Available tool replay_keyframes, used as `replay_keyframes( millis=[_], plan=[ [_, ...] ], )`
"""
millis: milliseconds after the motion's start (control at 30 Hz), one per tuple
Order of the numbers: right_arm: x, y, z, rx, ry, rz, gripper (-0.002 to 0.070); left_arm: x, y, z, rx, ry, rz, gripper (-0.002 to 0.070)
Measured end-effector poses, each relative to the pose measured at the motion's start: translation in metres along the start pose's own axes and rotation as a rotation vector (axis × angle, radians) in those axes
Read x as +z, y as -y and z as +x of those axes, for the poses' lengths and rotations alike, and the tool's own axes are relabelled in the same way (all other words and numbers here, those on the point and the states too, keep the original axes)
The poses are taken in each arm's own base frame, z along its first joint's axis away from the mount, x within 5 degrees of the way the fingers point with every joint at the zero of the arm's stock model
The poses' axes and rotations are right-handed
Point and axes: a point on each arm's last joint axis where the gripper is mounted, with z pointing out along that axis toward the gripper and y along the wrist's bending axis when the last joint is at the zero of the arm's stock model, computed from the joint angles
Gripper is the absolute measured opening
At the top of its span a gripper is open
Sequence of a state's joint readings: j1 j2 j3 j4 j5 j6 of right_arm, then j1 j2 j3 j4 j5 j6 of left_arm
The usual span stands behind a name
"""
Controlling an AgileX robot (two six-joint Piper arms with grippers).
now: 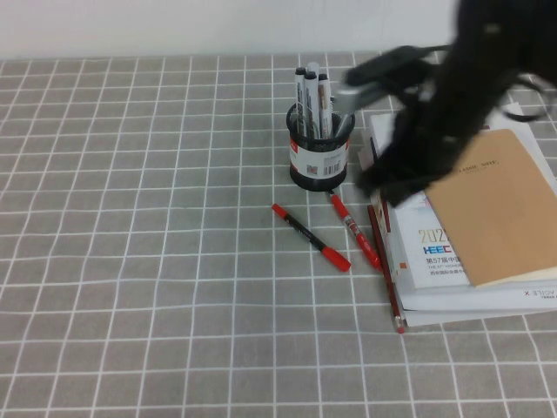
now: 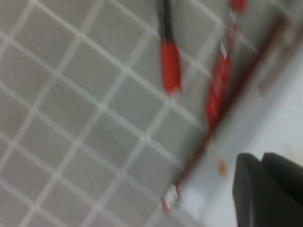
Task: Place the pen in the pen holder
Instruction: Pick up the pen on the table
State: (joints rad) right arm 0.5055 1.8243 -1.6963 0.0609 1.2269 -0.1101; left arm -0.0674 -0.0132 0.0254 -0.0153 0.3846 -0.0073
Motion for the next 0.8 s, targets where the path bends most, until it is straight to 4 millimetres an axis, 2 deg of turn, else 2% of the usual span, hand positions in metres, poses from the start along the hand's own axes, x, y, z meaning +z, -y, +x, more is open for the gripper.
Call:
replay_keyframes(
  millis=[133, 333, 433, 600, 700, 800],
  plan=[
    [0.028, -0.011, -0.028, -0.031, -0.003, -0.035, -0.0012, 0.000, 0.000, 0.000, 0.000, 0.000, 0.000, -0.0006],
    [0.076, -0.030, -0.046, -0.114, -0.055, -0.065, 0.0002, 0.000, 0.000, 0.000, 0.000, 0.000, 0.000, -0.0006],
    [0.098, -0.036, -0.050, -0.144, -0.088, -0.072, 0.0068, 0.000, 0.000, 0.000, 0.000, 0.000, 0.000, -0.0006],
    [0.125, -0.043, -0.055, -0.181, -0.119, -0.064, 0.0246, 0.000, 0.000, 0.000, 0.000, 0.000, 0.000, -0.0006],
    [0.131, -0.043, -0.059, -0.195, -0.115, -0.041, 0.0286, 0.000, 0.000, 0.000, 0.000, 0.000, 0.000, -0.0006],
    [0.136, -0.041, -0.062, -0.202, -0.115, -0.025, 0.0296, 0.000, 0.000, 0.000, 0.000, 0.000, 0.000, -0.0006]
  ],
)
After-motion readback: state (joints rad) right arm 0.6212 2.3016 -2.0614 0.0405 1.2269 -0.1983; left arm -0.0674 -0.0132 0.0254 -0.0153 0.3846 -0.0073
